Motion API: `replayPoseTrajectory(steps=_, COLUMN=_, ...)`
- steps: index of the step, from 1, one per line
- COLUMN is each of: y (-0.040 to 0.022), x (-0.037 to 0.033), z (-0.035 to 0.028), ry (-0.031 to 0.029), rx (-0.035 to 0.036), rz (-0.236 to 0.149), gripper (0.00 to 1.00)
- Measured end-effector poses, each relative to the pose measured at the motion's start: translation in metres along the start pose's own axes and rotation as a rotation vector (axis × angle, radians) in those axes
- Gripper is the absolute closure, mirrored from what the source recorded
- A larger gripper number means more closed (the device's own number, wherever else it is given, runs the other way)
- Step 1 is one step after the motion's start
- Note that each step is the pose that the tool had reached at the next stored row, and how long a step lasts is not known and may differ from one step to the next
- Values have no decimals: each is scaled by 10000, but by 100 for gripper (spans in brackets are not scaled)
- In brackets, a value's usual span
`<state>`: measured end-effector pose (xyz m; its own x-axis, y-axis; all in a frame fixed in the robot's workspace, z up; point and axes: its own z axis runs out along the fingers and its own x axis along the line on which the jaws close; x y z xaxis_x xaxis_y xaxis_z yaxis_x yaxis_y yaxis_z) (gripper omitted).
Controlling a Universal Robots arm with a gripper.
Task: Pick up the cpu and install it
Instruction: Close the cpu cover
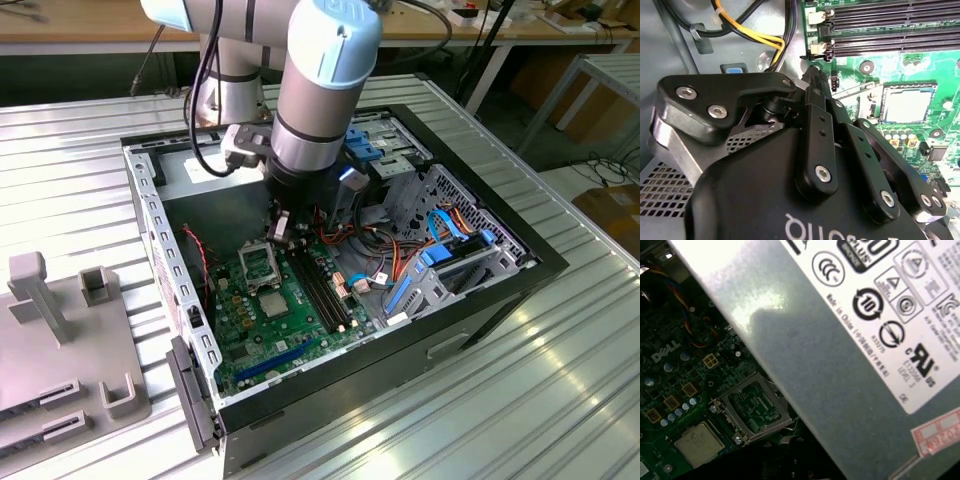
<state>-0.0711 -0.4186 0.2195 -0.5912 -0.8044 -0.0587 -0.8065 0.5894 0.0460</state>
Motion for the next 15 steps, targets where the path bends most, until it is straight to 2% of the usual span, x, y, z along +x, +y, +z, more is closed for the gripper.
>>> replayPoseTrajectory(steps=7, y=1, x=13, z=-23, ry=132, rx=87, rz=1, gripper=89)
replayPoseTrajectory(steps=15, y=9, x=13, z=-89, ry=146, rx=89, rz=2, gripper=89)
